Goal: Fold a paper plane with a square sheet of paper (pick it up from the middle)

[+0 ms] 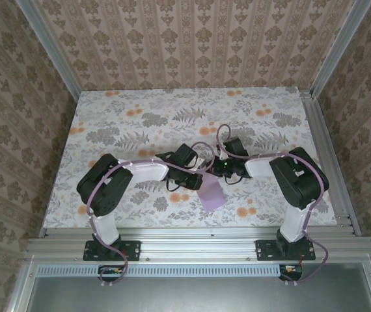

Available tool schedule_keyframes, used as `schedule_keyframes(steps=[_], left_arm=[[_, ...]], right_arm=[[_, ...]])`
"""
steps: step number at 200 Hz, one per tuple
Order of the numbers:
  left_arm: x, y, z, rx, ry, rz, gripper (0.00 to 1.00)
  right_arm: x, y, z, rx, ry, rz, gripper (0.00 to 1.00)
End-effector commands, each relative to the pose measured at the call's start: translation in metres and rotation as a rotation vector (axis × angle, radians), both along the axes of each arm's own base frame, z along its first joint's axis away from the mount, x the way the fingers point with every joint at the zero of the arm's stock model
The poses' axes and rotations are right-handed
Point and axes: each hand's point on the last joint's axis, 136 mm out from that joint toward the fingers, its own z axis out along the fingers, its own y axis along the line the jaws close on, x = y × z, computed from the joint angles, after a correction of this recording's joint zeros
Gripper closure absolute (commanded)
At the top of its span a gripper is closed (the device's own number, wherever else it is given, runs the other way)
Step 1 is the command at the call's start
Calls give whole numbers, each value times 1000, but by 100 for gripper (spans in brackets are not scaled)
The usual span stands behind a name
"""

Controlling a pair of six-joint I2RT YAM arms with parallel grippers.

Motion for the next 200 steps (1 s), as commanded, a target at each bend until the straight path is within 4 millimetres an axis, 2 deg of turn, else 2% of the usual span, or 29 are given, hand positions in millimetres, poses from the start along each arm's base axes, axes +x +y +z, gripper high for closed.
schedule_keyframes(steps=[1, 60, 88, 123, 133, 153, 173, 200], left_arm=[[-45, 76, -61, 314, 159, 3, 96], [-47, 85, -61, 326, 167, 15, 96], [-46, 83, -61, 321, 170, 13, 96], [-43, 80, -60, 315, 170, 11, 96], [-43, 79, -60, 312, 171, 11, 96], [-42, 78, -60, 311, 175, 8, 96], [-40, 76, -59, 305, 171, 6, 96], [-40, 76, -58, 302, 166, 7, 96]], right_arm=[[30, -33, -18, -93, -16, -149, 100], [46, -56, -19, -97, -24, -218, 100], [47, -39, 5, -22, -65, -151, 100], [26, -20, 49, 38, -118, -91, 100], [20, -12, 55, 49, -122, -65, 100], [15, 1, 52, 77, -103, -41, 100], [18, 8, 38, 96, -72, -37, 100], [25, 18, 29, 95, -62, -14, 100]])
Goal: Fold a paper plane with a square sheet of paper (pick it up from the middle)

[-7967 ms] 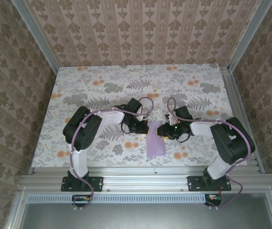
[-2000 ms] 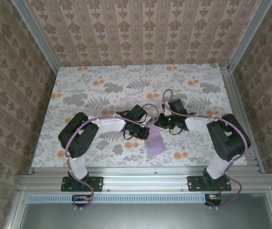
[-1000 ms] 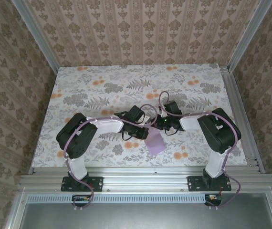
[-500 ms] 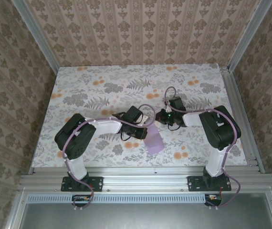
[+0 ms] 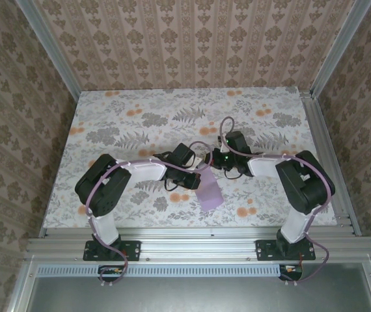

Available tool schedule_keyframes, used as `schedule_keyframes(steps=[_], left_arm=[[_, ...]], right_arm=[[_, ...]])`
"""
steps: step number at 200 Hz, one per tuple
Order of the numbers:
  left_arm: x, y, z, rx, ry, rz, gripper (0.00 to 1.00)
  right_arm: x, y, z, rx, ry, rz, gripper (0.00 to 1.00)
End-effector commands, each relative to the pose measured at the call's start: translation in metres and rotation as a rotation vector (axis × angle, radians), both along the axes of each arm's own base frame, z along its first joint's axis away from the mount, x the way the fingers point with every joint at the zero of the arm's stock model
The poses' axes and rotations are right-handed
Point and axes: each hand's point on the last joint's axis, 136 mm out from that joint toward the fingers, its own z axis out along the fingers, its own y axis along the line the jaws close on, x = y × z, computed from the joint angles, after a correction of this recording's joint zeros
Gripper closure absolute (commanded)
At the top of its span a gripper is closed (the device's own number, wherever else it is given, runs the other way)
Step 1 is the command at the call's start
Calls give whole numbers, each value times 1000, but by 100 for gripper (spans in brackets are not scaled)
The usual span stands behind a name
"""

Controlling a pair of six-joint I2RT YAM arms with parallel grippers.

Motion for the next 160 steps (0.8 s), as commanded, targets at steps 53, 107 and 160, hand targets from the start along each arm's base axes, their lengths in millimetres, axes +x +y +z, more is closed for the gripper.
schedule_keyframes(steps=[53, 107, 160], left_arm=[[-47, 74, -60, 307, 173, 4, 96], [-50, 78, -60, 311, 179, 8, 96], [-51, 80, -62, 317, 191, 3, 96]], right_arm=[[16, -5, -38, -103, 46, 10, 100], [22, -19, -63, -184, 54, 10, 100], [35, -40, -34, -182, -36, -8, 100]])
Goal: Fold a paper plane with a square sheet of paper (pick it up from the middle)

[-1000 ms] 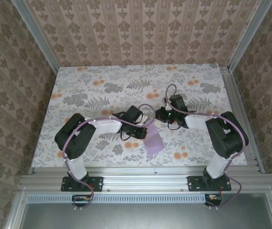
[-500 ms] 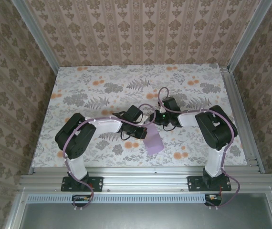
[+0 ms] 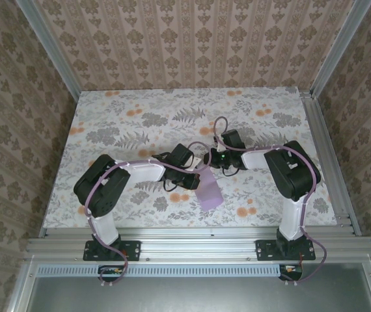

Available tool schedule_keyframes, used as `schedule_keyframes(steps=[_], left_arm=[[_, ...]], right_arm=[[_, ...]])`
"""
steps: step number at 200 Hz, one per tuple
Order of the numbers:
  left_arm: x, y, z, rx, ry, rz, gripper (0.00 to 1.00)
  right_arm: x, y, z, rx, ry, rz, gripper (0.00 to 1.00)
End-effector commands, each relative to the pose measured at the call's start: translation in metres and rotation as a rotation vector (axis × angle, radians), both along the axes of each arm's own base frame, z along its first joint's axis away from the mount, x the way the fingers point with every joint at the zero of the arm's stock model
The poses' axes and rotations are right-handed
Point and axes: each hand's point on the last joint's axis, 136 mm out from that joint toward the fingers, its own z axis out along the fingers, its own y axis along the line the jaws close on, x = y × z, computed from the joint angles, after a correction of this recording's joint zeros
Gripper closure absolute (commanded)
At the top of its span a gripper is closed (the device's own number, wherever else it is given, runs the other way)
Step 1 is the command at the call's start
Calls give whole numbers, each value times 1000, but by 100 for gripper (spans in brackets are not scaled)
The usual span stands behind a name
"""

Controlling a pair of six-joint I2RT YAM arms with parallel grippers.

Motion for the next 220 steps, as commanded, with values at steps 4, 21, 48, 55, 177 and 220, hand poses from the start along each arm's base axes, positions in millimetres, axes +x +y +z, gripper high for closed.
schedule_keyframes(steps=[4, 21, 48, 55, 177, 220], left_arm=[[-51, 77, -62, 331, 199, 5, 96], [-50, 76, -62, 329, 202, 5, 96], [-48, 74, -63, 327, 201, 3, 96], [-47, 73, -63, 325, 203, 3, 96], [-39, 66, -61, 333, 204, -29, 97], [-38, 67, -62, 345, 210, -36, 97]], right_arm=[[14, -38, 4, -96, -58, -65, 100], [6, -32, 27, -48, -83, -33, 100], [-23, -18, 51, 76, -52, 31, 100], [-34, -14, 53, 98, -33, 52, 100], [-133, -17, 3, -23, 220, 264, 100], [-147, -22, -11, -58, 264, 282, 100]])
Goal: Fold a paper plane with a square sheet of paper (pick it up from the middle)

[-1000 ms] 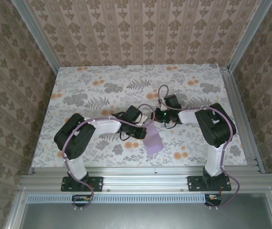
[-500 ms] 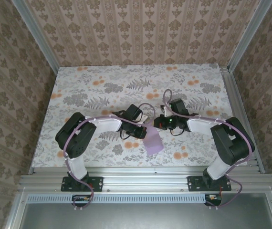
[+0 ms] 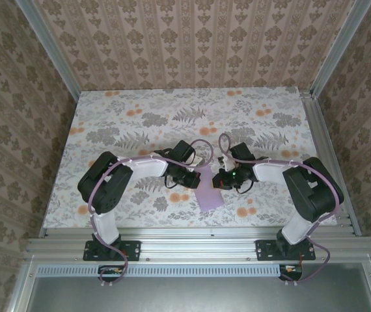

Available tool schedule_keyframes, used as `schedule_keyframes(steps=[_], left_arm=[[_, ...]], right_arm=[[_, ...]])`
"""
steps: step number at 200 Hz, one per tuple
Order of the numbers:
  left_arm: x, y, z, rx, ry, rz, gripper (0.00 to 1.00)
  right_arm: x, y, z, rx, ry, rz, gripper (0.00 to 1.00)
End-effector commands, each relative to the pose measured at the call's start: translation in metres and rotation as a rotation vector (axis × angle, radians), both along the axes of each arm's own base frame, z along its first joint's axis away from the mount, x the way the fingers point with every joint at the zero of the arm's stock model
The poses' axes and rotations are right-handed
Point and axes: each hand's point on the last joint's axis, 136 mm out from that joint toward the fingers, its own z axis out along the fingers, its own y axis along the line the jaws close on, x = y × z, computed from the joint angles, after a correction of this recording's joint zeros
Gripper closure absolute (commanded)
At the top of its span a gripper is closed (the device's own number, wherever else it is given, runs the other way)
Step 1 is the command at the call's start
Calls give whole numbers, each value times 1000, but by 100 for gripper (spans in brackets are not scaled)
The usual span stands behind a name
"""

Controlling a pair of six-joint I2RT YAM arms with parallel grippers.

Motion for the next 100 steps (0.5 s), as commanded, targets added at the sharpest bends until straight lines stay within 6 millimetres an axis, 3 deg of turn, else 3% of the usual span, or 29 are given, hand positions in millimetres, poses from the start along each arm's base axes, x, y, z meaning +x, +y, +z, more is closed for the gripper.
schedule_keyframes(steps=[1, 71, 100], left_arm=[[-39, 69, -62, 314, 155, -4, 97], [-41, 73, -65, 326, 168, -8, 97], [-40, 73, -64, 324, 168, -12, 97]], right_arm=[[-22, -5, -15, -32, 64, 42, 100], [-48, -21, -26, -88, 115, 25, 100], [-48, -13, -5, -7, 90, -3, 100]])
